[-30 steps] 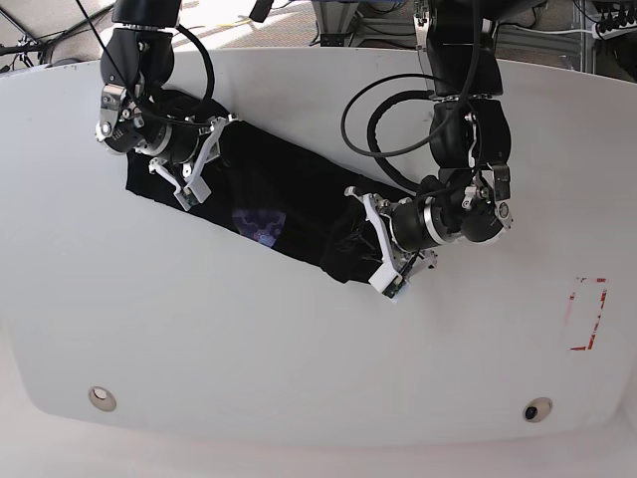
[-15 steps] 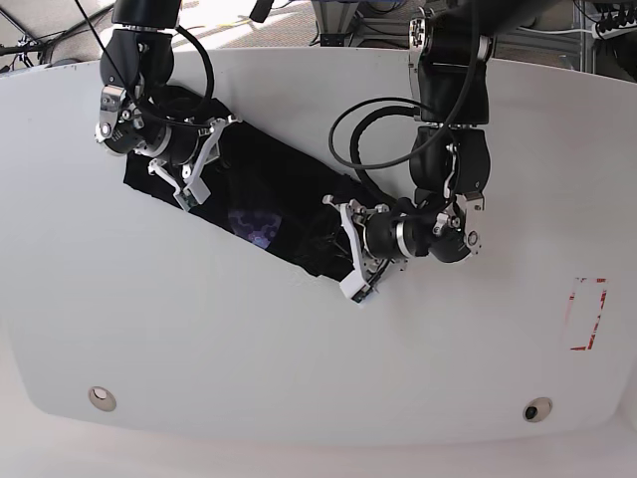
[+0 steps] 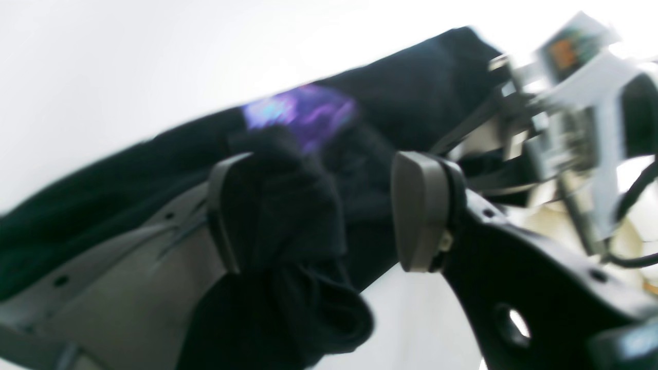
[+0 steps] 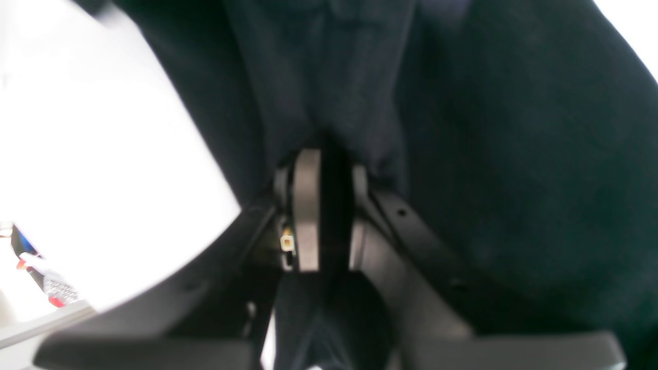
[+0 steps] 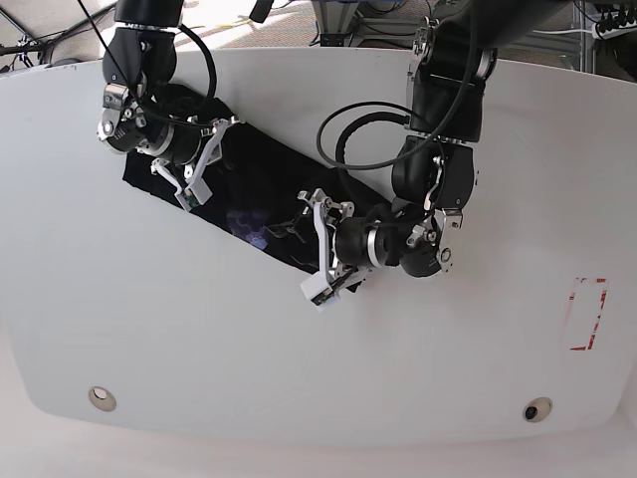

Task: Fold the T-shirt properly
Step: 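Fold the strip end with the left gripper toward the right gripper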

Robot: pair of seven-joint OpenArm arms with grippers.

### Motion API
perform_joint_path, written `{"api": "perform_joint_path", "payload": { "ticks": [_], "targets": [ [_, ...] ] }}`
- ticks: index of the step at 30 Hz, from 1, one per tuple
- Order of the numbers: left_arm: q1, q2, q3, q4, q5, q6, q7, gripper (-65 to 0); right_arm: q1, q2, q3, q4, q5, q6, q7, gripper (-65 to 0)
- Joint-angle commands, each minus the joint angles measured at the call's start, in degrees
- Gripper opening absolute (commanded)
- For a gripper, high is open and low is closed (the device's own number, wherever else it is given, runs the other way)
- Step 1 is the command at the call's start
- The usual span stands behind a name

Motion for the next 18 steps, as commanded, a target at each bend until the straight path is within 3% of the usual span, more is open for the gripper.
{"api": "perform_joint_path", "payload": {
  "ticks": [1, 5, 8, 12, 18],
  "targets": [
    [-2.6, 0.8, 1.4, 1.1, -5.4, -0.1, -1.3, -26.0, 0.9, 0.2, 0.2, 1.0, 0.5, 0.0, 1.5, -57.7],
    [-5.1, 0.8, 2.7, 1.2, -11.6, 0.4, 1.7, -26.1, 2.2, -0.1, 0.2, 1.1, 0.5, 0.0, 1.8, -57.7],
    [-6.2, 0.8, 2.2, 1.1, -12.1, 0.7, 1.9, -26.1, 2.9, -0.1, 0.2, 1.1, 0.5, 0.0, 1.8, -57.7],
    [-7.3, 0.2, -0.4, 1.1, -4.9, 0.8, 1.8, -26.2, 3.5, -0.1, 0.2, 1.4, 0.9, 0.0, 1.8, -57.7],
    [-7.0, -5.3, -1.4, 1.1, 5.6, 0.7, -1.0, -26.4, 5.0, 0.0, 0.2, 4.5, 2.4, 0.0, 1.8, -57.2]
  ]
}}
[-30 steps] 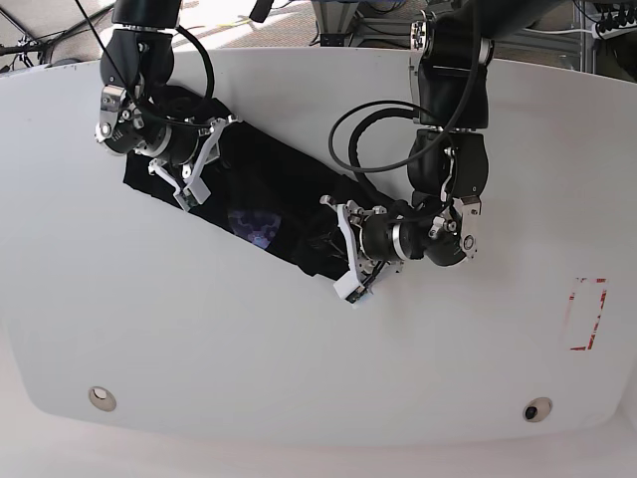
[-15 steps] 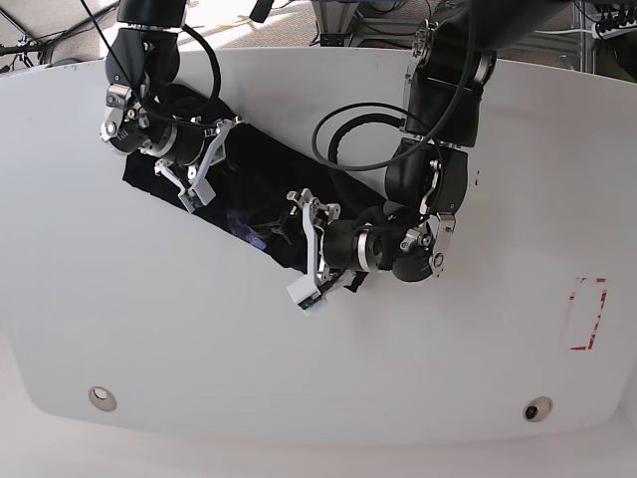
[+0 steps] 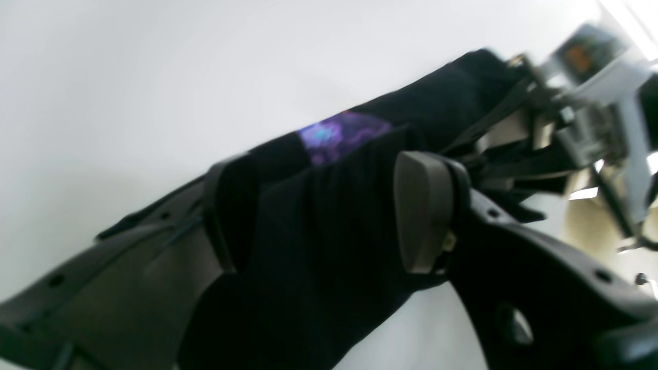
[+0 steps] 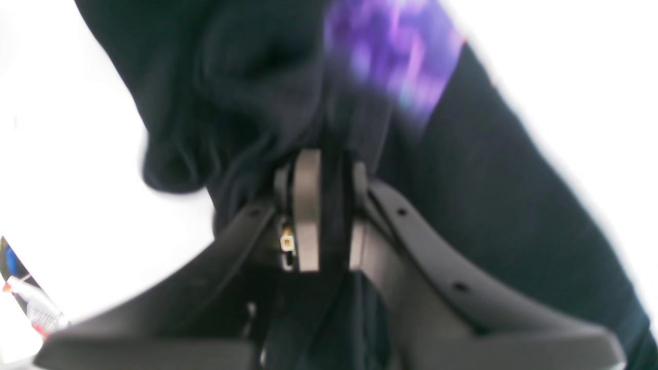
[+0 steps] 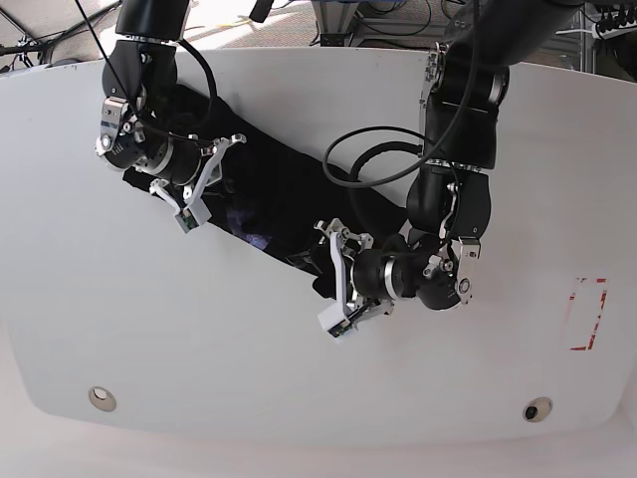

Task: Fold the T-shirt properly
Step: 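Fold the strip end with the left gripper toward the right gripper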

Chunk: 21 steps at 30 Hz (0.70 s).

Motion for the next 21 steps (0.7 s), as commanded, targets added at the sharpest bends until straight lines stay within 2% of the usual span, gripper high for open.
{"api": "perform_joint_path", "payload": {
  "ticks": [1, 4, 7, 12, 14, 15, 17, 21],
  "targets": [
    [-0.8, -2.7, -0.2, 1.0, 2.4, 0.0, -3.8, -26.5, 1.0, 0.6, 0.2, 3.5, 4.3, 0.1, 1.4, -57.1],
    [2.1, -5.7, -0.3, 0.9, 7.0, 0.1, -7.6, -26.5, 0.9, 1.4, 1.8, 3.7, 9.9, 0.1, 1.3, -56.9],
    [4.3, -7.7, -0.3, 0.8, 11.1, 0.1, -11.6, -26.5, 0.6, 1.4, 5.4, 3.3, 16.3, 0.1, 1.2, -51.0],
    [8.2, -8.0, -0.3, 0.7, 16.8, 0.1, -16.4, -26.5, -1.2, 1.8, 9.9, 3.3, 27.8, 0.1, -1.3, -25.4],
    [9.0, -7.9, -0.2, 0.7, 18.8, 0.1, -17.3, -26.5, -1.7, 1.9, 10.6, 3.3, 30.9, 0.1, -2.2, -19.7],
    [9.7, -7.6, -0.2, 0.7, 19.9, 0.1, -17.6, -26.5, -2.2, 1.9, 10.8, 3.3, 32.4, 0.1, -2.5, -19.0],
    [10.3, -6.4, -0.5, 0.6, 21.5, 0.1, -17.6, -26.5, -3.9, 1.9, 11.2, 3.3, 33.1, 0.1, -2.2, -21.7],
    [10.3, -5.5, -0.5, -2.2, 23.2, 0.1, -18.7, -26.5, -6.0, 2.0, 16.0, 3.3, 33.0, 0.1, -2.5, -30.0]
  ]
}}
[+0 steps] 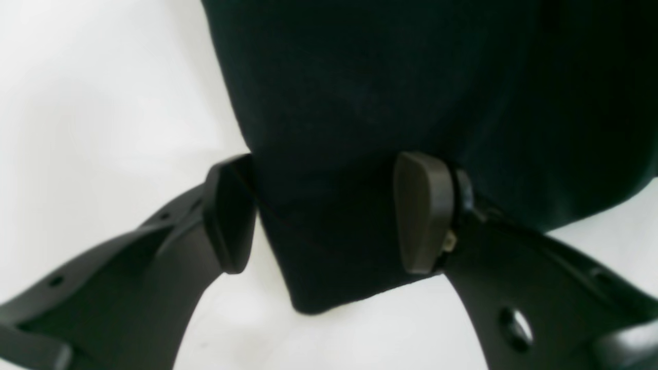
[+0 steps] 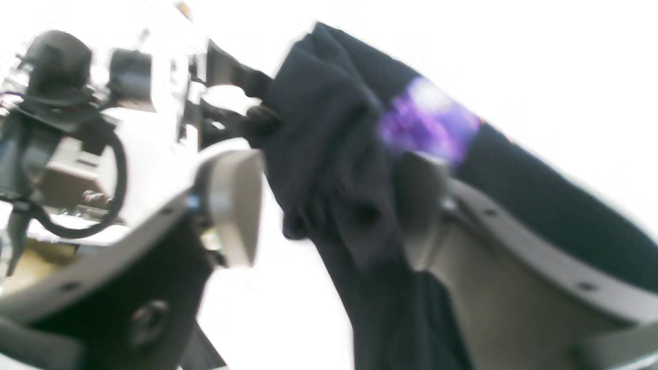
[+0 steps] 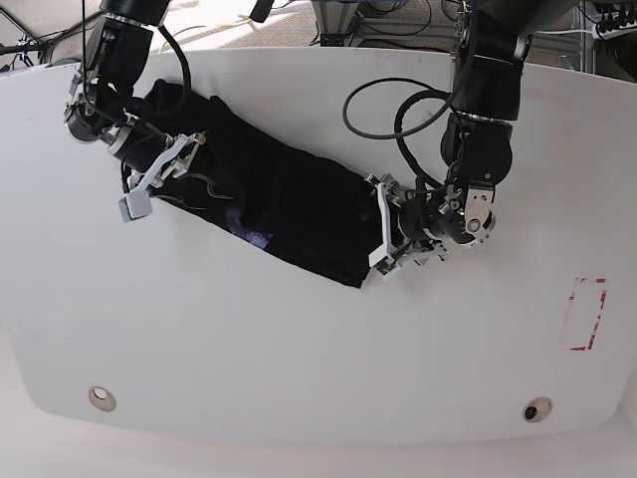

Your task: Fold the T-shirt properly

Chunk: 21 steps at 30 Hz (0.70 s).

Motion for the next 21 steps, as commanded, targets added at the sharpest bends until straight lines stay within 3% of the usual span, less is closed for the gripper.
{"api": "perform_joint_path", "payload": {
  "ticks": [1, 4, 10, 18, 21],
  "targets": [
    [-1.4, 0.5, 0.0, -1.0, 0.0, -0.1, -2.5, -26.5, -1.4, 0.9, 4.5, 1.0, 1.8, 0.4, 1.0, -31.2],
    [-1.1, 0.2, -0.1, -2.5, 0.0, -0.1, -3.0, -26.5, -3.8, 2.7, 10.1, 1.0, 4.4, 0.4, 0.9, -28.1],
    [1.3, -0.2, -1.9, -2.1, -0.2, -0.1, -3.0, -26.5, -5.8, 7.8, 20.9, -8.1, 11.0, 0.4, -3.8, -8.4],
    [3.7, -1.2, -10.0, -1.9, -0.3, -0.6, -2.0, -26.5, -6.9, 10.8, 24.9, -20.5, 12.3, 0.4, -4.5, -7.5],
    [5.1, -1.2, -11.7, -1.7, -0.4, -0.9, -1.9, -26.5, -7.7, 10.8, 25.0, -21.5, 12.3, -1.3, -4.5, -7.5]
  ]
}}
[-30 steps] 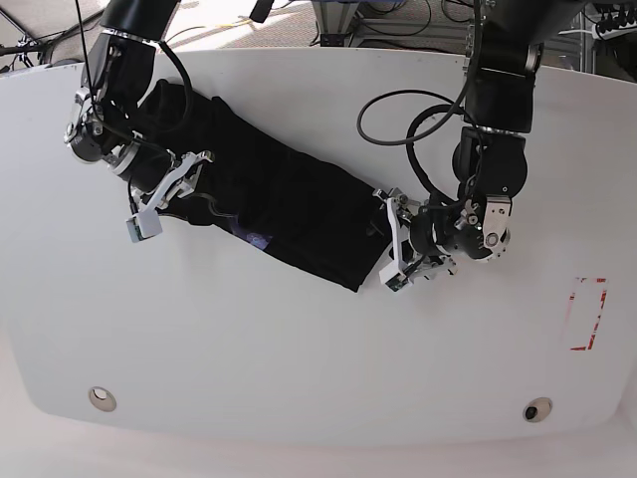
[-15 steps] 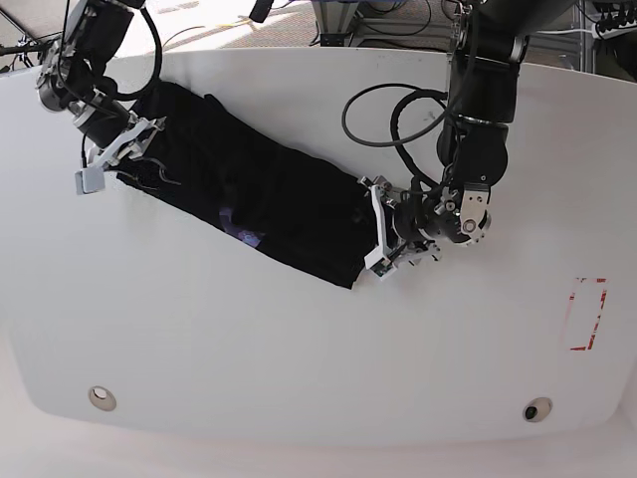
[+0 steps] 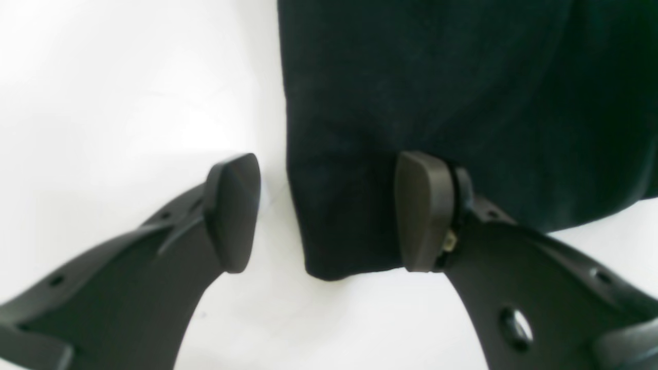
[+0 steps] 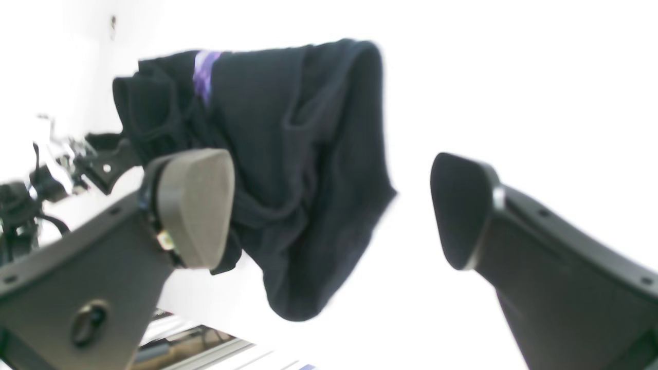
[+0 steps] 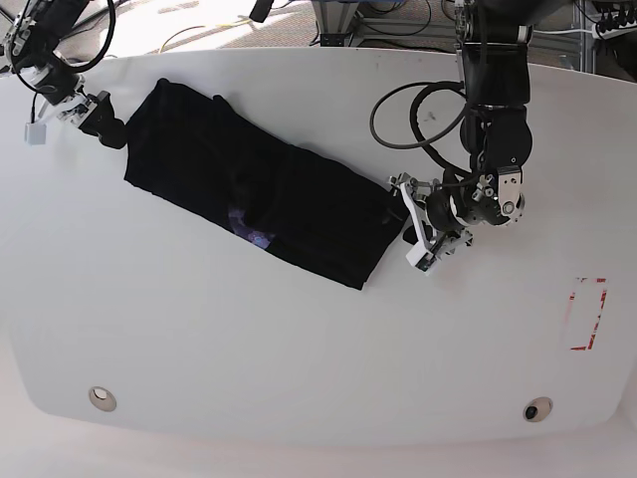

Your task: Fold the T-shirt properly

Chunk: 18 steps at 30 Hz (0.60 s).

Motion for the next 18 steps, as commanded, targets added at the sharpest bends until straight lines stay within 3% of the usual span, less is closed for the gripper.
{"api": "perform_joint_path", "payload": {
  "ticks": [1, 5, 9, 12, 18],
  "targets": [
    [0.7, -0.4, -1.2, 1.0, 2.7, 0.3, 3.7, -26.5, -0.6, 1.5, 0.5, 0.6, 1.7, -1.0, 1.3, -7.5],
    [1.3, -0.5, -4.1, 8.7, 2.7, 0.3, 5.3, -26.5, -0.5, -0.1, 0.4, 0.7, 1.5, -1.6, 1.3, -7.5],
    [1.0, -0.1, -4.4, 16.7, 2.7, 0.3, 13.9, -26.5, -0.5, -0.1, -2.0, 0.6, 1.4, -2.2, 1.3, -7.5],
    [0.9, 0.2, -4.3, 23.9, 2.7, 0.3, 15.3, -26.5, -0.4, -0.3, -3.3, 0.6, 1.4, -2.9, 1.4, -7.5],
    [-2.4, 4.5, -4.2, 28.4, 2.7, 0.3, 20.3, -26.5, 0.6, -0.4, -5.7, 0.6, 1.3, -2.9, 1.4, -7.5]
  ]
}}
